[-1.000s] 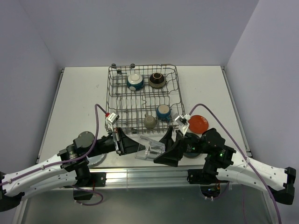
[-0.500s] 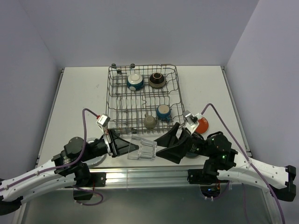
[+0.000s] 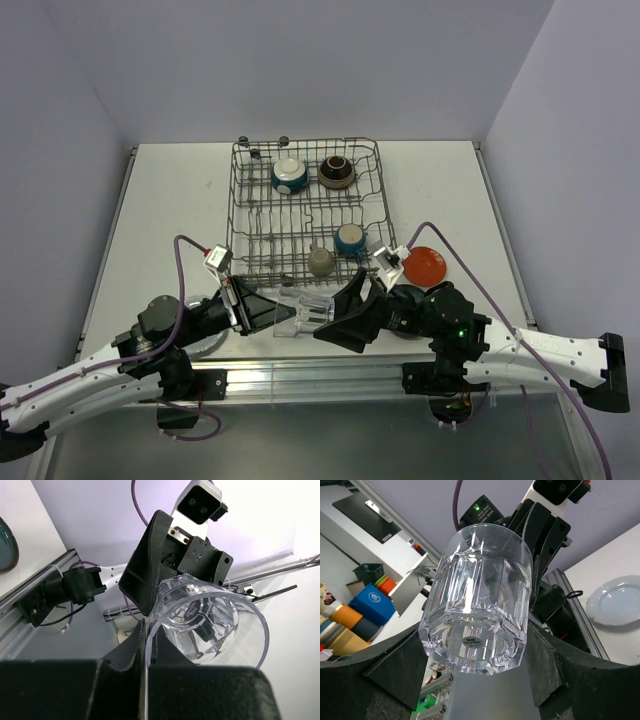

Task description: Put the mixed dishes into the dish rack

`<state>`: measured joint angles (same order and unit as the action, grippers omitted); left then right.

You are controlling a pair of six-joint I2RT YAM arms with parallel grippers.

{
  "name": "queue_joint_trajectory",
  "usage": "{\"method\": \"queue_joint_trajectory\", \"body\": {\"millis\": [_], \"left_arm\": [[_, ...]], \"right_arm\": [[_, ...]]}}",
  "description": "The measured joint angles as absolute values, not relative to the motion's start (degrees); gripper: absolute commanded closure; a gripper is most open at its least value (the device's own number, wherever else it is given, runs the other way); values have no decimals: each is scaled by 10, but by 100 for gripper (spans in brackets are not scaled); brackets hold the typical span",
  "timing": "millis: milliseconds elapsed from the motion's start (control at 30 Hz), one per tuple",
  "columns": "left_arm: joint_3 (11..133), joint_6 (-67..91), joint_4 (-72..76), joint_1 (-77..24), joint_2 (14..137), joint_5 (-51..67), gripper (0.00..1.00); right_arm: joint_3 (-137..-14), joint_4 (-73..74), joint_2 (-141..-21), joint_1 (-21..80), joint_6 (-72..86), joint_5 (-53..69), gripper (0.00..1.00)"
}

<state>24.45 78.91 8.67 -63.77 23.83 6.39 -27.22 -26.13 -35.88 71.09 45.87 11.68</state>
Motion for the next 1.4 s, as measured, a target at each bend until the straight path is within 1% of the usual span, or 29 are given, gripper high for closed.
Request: {"method": "queue_joint_trajectory", "body": {"millis": [200,267,400,567,667,700,733,767,800,833,867,900,933,967,1000,1033,1200,1300,1400], "left_arm": [[238,789,88,-638,229,61,100],[237,789,89,-638,229,60,100],[236,792,92,-637,226,58,100],[228,795,90,-637,225,57,100],[228,796,86,-637,221,57,100],[228,796,86,-637,218,55,100],[228,796,86,-637,214,52,100],[228,796,86,-637,211,51,100],[228,796,87,-637,209,49,100],[228,796,87,-636,208,46,100],[228,795,87,-635,206,45,86],[229,793,86,-635,204,43,66],[232,788,78,-635,204,39,29],[243,784,49,-636,205,31,20],[255,785,19,-636,206,21,15],[270,783,-17,-636,206,5,1],[371,787,-245,-636,196,-121,1],[416,804,-369,-636,186,-211,1],[441,809,-452,-636,190,-271,1]], "right_arm": [[-274,-263,-361,715,452,107,26],[-276,-262,-363,715,451,106,24],[-283,-263,-369,716,443,100,17],[-301,-257,-388,716,426,86,17],[-312,-256,-402,716,421,83,31],[-316,-255,-406,716,422,82,52],[-321,-255,-410,716,422,82,68],[-325,-255,-414,716,422,82,95],[-329,-255,-420,716,422,83,100],[-335,-254,-425,716,423,83,100],[-339,-253,-430,716,423,82,100],[-342,-252,-435,716,423,82,100],[-345,-251,-438,716,421,82,100],[-347,-250,-440,716,420,82,100],[-352,-245,-443,717,420,79,100],[-358,-230,-452,718,417,74,100],[-413,-126,-485,714,398,29,100],[-493,-43,-531,698,385,-4,100],[-593,25,-606,654,376,-27,100]]}}
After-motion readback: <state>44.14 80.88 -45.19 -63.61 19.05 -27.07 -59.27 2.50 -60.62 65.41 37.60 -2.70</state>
